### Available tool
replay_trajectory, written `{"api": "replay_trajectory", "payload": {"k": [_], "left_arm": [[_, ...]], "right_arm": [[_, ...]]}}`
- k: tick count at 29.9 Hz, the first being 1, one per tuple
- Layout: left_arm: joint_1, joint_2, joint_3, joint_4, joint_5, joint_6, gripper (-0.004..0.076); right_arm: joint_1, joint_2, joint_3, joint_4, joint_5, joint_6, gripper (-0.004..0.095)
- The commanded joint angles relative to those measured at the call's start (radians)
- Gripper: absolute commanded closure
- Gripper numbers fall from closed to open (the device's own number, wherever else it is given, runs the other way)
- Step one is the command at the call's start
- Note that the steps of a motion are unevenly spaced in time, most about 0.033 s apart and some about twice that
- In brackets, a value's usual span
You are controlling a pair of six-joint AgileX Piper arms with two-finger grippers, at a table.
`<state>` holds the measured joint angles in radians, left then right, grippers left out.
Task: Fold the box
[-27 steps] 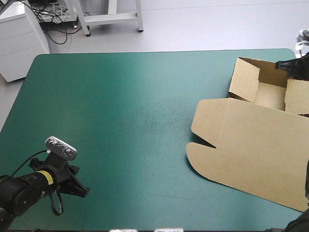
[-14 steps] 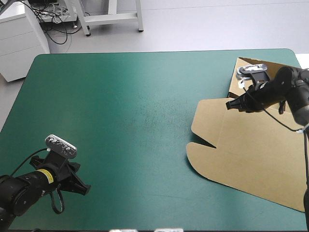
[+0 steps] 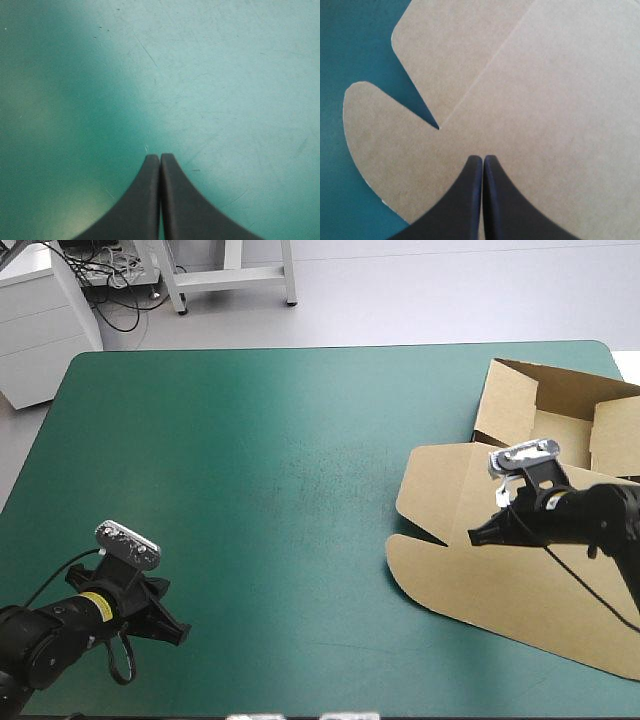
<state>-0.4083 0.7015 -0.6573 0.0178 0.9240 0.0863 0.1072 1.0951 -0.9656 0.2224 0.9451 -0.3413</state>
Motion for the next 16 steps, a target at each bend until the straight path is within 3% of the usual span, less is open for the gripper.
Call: {"api": "replay_trajectory", "payload": {"k": [1, 16], "left_arm": [[-0.005, -0.044, 0.012, -0.035, -0.083, -0.007, 0.0756], [-0.005, -0.228, 0.148, -0.098, -0.125, -0.004, 0.0756]], "right_arm": [[0.003, -0.136, 0.073, 0.006, -0.068, -0.011, 0.0916], [0.003, -0.543, 0.404, 0.014, -0.089, -0.011, 0.0916]]}}
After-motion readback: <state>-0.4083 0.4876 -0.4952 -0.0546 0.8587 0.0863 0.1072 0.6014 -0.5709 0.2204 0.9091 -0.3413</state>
